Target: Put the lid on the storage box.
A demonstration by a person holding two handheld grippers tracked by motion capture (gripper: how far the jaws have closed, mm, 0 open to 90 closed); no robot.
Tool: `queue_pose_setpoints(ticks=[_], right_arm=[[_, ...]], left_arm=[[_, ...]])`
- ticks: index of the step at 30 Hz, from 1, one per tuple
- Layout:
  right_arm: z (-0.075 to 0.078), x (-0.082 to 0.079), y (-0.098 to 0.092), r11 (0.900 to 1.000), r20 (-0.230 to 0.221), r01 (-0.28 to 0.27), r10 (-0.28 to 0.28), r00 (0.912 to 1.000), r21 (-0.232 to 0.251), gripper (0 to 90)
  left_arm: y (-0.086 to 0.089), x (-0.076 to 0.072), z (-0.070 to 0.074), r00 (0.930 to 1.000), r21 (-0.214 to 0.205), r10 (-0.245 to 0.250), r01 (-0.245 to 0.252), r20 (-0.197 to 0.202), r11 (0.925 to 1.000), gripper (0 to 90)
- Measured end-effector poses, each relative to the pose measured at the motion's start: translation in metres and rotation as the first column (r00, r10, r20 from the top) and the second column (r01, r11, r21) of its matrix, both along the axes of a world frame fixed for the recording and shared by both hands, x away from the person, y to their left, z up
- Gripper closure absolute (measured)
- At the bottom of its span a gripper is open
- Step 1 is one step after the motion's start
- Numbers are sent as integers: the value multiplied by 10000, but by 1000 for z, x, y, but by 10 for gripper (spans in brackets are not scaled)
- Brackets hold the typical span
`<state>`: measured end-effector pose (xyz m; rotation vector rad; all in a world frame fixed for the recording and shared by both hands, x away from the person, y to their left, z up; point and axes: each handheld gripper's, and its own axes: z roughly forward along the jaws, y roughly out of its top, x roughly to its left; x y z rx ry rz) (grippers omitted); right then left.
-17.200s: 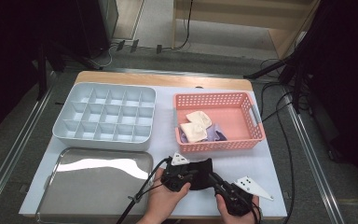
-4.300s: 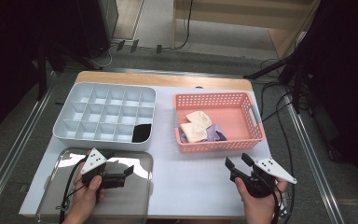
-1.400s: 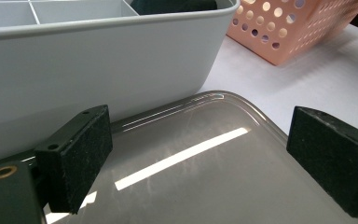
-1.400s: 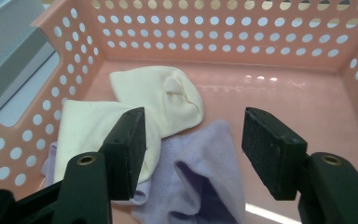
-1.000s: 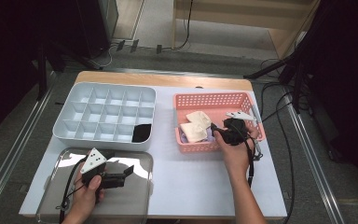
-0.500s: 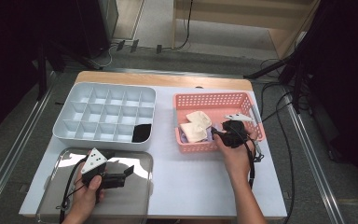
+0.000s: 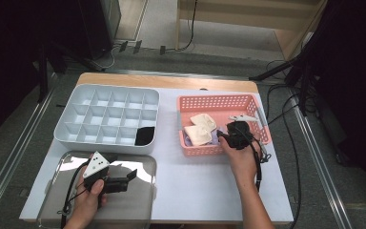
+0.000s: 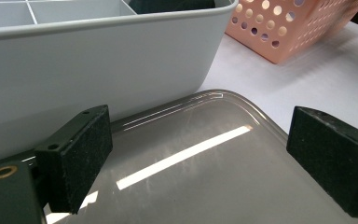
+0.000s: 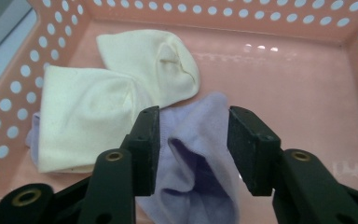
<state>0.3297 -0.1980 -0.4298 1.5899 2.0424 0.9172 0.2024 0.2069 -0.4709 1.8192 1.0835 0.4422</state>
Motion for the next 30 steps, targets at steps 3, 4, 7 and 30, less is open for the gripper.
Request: queue_pose_setpoints(ticks=[3, 4, 7, 30], right_arm=[[0, 0, -1, 9998, 10, -148, 148, 9999, -105, 631], [-1, 0, -2, 9998, 14, -188, 188, 9998, -99, 642], [0, 0, -4, 9994, 43, -347, 347, 9994, -15, 663], [8, -11, -12, 9982, 1897, -262, 154, 9817, 541, 900]], left_arm=[[0, 0, 0, 10000, 22, 2, -2, 1, 10000, 72], [0, 0, 0, 10000, 20, 2, -2, 1, 10000, 72], [0, 0, 0, 10000, -14, 8, -8, 2, 10000, 72], [0, 0, 0, 10000, -12, -5, 5, -11, 10000, 75]])
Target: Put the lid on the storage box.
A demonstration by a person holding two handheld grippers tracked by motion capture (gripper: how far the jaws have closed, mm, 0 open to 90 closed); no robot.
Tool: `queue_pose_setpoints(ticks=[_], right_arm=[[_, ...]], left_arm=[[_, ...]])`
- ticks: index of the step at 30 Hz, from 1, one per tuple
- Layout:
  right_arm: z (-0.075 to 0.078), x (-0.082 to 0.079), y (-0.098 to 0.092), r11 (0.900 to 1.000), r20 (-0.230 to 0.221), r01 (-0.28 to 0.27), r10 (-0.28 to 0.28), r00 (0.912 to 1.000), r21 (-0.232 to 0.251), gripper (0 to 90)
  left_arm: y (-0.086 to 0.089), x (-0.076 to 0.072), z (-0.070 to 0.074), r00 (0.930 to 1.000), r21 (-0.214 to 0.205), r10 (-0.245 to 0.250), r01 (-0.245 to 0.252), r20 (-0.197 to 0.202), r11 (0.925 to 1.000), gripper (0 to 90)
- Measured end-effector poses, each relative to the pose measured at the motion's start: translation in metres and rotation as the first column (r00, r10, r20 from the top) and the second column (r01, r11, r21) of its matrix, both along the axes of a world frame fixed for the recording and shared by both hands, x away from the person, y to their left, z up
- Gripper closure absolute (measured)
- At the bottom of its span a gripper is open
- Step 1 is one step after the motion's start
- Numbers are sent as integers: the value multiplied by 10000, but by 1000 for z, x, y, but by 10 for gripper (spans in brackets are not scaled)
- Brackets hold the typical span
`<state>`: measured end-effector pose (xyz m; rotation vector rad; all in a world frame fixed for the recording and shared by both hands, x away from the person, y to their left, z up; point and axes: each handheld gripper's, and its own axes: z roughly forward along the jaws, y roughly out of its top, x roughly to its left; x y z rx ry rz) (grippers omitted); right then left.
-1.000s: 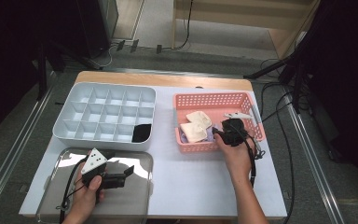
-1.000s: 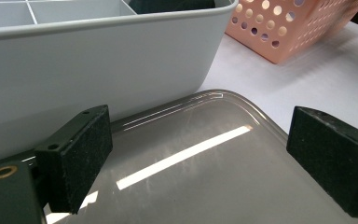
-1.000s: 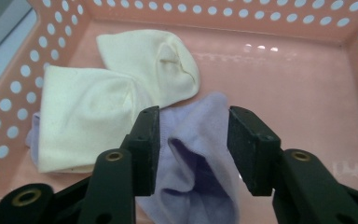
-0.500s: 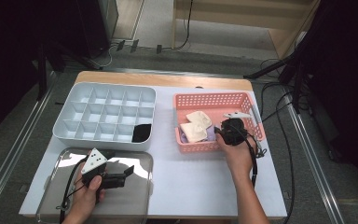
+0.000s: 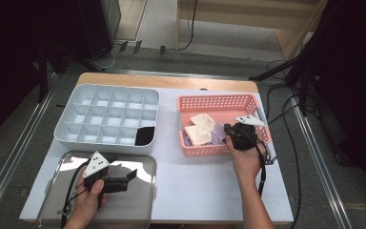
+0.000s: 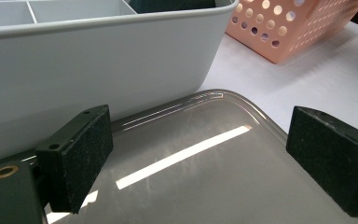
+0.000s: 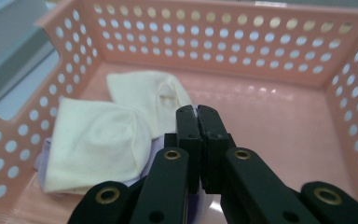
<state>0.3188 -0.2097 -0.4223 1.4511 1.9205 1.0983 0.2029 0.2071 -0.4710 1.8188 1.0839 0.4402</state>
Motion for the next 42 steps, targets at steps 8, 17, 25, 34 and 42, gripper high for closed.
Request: queue_pose_setpoints(ticks=[8, 17, 25, 34, 42], right_arm=[[21, -14, 2, 9956, 1425, -457, 337, 9892, 816, 900], [14, -8, 33, 9890, 1252, -1122, 997, 9871, 968, 888], [-6, 0, 34, 9943, 58, -782, 780, 9969, 723, 840], [-7, 5, 25, 9962, -367, -328, 359, 9987, 805, 778], [-9, 12, 27, 9974, -625, -56, 101, 9980, 712, 650]], left_arm=[[-1, 0, 0, 10000, 38, 43, -43, 11, 10000, 75], [0, 0, 0, 10000, 19, 24, -24, -10, 10000, 75], [0, 0, 0, 10000, -39, 40, -40, -5, 10000, 75], [0, 0, 0, 10000, -1, 44, -44, -5, 10000, 75], [1, 0, 0, 10000, 14, 10, -10, -5, 10000, 75]])
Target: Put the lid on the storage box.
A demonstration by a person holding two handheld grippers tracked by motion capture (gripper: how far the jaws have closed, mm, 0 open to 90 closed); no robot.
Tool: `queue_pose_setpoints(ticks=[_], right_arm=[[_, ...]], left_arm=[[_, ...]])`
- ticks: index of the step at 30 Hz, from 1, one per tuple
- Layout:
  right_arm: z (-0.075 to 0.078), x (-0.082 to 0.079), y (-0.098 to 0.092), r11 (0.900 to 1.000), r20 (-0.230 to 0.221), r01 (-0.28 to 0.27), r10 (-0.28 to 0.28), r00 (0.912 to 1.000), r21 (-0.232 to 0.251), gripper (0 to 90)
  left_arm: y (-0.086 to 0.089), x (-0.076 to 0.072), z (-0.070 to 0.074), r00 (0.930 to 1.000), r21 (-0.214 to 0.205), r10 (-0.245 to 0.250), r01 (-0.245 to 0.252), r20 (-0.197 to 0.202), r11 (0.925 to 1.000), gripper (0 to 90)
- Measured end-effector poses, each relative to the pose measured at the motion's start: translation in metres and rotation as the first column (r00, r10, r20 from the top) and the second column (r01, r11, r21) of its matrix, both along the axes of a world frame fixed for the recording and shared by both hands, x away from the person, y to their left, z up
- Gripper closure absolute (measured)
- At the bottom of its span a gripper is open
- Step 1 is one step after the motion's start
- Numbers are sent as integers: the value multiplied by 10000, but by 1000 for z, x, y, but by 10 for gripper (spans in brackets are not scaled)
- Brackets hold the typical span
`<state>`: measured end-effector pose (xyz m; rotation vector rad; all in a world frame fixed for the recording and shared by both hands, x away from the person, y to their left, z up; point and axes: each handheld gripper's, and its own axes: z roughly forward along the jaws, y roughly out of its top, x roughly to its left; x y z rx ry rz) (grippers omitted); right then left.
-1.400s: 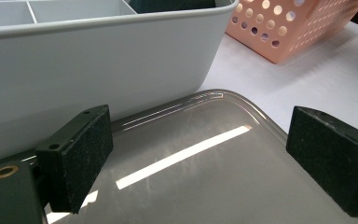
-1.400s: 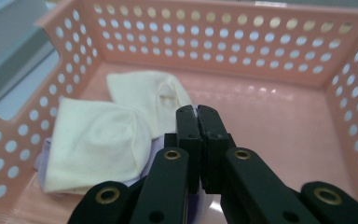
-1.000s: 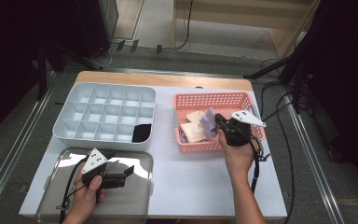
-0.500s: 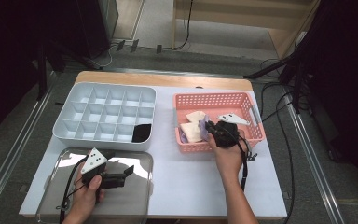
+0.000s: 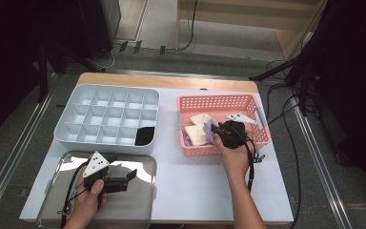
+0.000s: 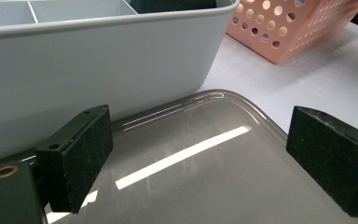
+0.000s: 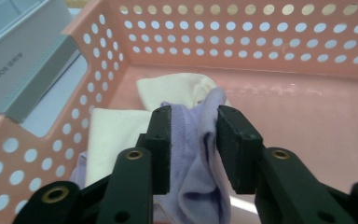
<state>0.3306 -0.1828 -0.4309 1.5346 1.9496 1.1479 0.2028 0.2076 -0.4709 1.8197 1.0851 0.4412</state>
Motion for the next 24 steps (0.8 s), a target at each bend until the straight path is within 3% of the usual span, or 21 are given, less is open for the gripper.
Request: queue_pose_setpoints(ticks=[8, 11, 15, 20, 21, 24], right_arm=[[-6, 14, 4, 9991, -667, 418, -415, 9969, 33, 527], [-10, 19, 2, 9979, -1094, 421, -364, 9933, 501, 458], [-12, 21, 2, 9965, -1400, 582, -494, 9889, 599, 371], [-21, 27, 4, 9959, -1871, 867, -901, 9782, -265, 409], [-21, 27, 3, 9955, -1767, 920, -943, 9797, -214, 414], [-21, 28, 4, 9952, -2064, 948, -974, 9736, -225, 511]], left_arm=[[0, 0, 0, 10000, 1, -27, 27, -9, 10000, 75], [0, 0, 0, 10000, -14, -31, 31, 2, 10000, 75], [0, 0, 0, 10000, -17, -36, 36, 3, 10000, 75], [0, 0, 0, 10000, -5, -50, 50, -22, 10000, 75], [0, 0, 0, 10000, -11, -30, 30, 4, 10000, 75], [0, 0, 0, 10000, -37, -33, 33, -21, 10000, 75]])
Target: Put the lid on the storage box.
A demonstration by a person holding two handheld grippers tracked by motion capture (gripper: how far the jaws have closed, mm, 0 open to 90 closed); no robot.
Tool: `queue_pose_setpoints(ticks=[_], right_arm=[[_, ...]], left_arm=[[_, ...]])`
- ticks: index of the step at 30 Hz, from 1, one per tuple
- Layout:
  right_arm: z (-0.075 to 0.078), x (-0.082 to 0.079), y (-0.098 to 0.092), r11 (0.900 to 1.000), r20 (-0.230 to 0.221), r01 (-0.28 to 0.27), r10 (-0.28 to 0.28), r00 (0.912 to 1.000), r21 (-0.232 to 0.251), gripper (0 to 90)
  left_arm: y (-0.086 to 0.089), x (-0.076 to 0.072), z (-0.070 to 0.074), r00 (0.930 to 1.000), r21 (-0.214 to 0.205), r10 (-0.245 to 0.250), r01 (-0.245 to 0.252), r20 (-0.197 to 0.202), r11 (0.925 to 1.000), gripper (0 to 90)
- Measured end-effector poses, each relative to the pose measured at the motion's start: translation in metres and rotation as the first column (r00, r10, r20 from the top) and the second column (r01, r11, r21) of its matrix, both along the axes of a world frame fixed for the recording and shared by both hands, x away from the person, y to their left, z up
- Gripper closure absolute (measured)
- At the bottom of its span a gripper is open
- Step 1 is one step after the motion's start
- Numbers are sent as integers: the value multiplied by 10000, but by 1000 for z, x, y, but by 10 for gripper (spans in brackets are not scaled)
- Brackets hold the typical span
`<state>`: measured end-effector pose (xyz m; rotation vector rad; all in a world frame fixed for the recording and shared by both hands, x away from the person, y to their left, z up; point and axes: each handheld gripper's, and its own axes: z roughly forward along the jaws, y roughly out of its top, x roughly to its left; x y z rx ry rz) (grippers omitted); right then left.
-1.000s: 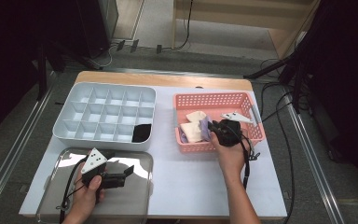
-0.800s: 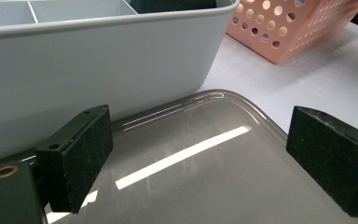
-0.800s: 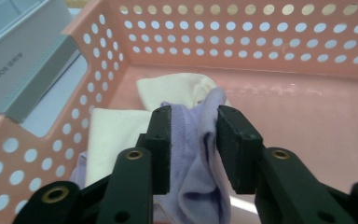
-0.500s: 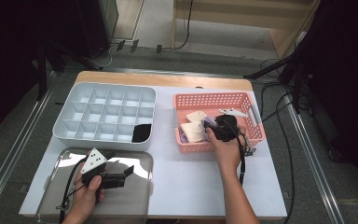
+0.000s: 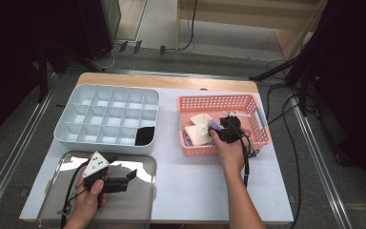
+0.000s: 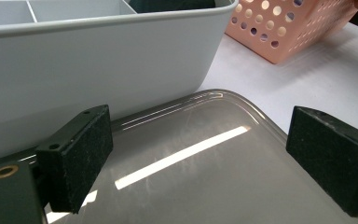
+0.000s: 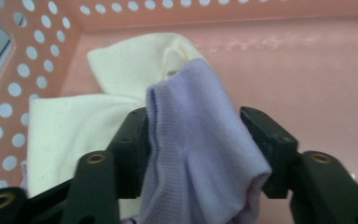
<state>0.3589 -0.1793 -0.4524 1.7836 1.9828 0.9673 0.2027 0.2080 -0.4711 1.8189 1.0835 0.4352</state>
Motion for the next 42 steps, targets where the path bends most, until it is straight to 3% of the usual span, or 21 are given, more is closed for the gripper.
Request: queue_pose_setpoints(ticks=[4, 7, 11, 19, 24, 29, 42], right_arm=[[-2, 0, -4, 9996, -296, 37, -45, 9996, -266, 743], [-1, -1, -5, 9999, -166, -5, 3, 9999, -148, 809], [-1, -3, -6, 9991, 603, 46, -20, 9982, -420, 824], [5, -9, -11, 9999, 1450, 108, -104, 9894, -25, 822], [12, -15, -13, 9997, 2068, 101, -148, 9783, 241, 819], [17, -19, -14, 9989, 2330, 175, -270, 9721, 426, 820], [31, -36, -14, 9979, 3311, -100, -120, 9435, 646, 812]], left_arm=[[0, 0, 0, 10000, -11, 9, -9, 2, 10000, 75], [0, 0, 0, 10000, -42, 18, -18, -8, 10000, 76], [1, 0, 0, 10000, -59, 31, -31, -15, 10000, 76], [0, 0, 0, 10000, -23, 30, -30, 9, 10000, 75], [0, 0, 0, 10000, 13, 10, -10, -2, 10000, 75], [0, 0, 0, 10000, 31, -10, 10, -2, 10000, 76], [-1, 0, 0, 10000, 43, 2, -2, 4, 10000, 76]])
